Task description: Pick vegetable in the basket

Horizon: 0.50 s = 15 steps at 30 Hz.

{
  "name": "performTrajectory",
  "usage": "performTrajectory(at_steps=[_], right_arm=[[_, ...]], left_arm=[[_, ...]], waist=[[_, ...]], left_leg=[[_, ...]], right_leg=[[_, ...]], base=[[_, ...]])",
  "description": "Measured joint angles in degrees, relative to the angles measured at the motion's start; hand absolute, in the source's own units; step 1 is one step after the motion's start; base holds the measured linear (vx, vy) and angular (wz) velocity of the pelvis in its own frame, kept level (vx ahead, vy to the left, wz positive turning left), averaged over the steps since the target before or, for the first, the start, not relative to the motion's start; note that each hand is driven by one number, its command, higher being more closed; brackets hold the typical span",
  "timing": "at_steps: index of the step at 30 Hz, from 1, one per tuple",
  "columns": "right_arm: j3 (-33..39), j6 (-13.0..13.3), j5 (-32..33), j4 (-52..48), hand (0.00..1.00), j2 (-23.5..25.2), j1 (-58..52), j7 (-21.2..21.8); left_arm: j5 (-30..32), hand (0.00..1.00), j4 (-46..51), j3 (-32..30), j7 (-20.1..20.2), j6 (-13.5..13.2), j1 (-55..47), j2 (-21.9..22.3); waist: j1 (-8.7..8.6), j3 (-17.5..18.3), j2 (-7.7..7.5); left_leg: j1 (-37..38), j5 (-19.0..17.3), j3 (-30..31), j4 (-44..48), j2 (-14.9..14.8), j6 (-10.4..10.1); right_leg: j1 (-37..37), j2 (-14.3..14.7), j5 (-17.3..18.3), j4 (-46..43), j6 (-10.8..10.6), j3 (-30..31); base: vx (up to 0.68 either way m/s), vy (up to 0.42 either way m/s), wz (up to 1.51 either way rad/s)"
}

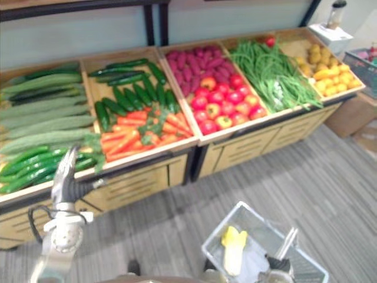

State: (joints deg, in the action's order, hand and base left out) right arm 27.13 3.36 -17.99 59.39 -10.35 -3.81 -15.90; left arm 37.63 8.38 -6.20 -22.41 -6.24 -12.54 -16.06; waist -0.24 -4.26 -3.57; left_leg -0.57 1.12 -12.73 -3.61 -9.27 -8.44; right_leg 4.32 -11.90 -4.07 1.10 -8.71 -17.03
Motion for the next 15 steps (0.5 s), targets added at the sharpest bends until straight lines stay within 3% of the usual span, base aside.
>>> performTrajectory(at_steps=[10, 15], right_arm=[[-0.62, 0.86, -0.19, -1.91, 1.0, -0.64, 0.32, 1.41], [-1.86, 0.92, -0.21, -3.07, 1.0, -2.44, 2.09, 1.61]], left_arm=[[5.48, 0.0, -9.3, -1.5, -2.07, 2.03, 10.75, -8.07], [5.96, 0.0, -14.47, -1.5, -2.35, 4.11, 17.94, -10.65]], waist=[[-1.28, -0.41, 0.44], [-1.38, -3.67, 0.06]], left_leg=[[-0.1, -0.91, -4.23, 0.08, 0.19, 0.15], [-3.75, -2.38, -5.96, 3.65, -0.51, -0.09]], right_leg=[[2.73, 0.3, -1.31, 1.03, 0.76, 4.06], [6.38, 0.77, -2.4, 0.83, 0.87, 6.63]], base=[[0.0, 0.012, -0.21], [-0.02, -0.016, -0.21]])
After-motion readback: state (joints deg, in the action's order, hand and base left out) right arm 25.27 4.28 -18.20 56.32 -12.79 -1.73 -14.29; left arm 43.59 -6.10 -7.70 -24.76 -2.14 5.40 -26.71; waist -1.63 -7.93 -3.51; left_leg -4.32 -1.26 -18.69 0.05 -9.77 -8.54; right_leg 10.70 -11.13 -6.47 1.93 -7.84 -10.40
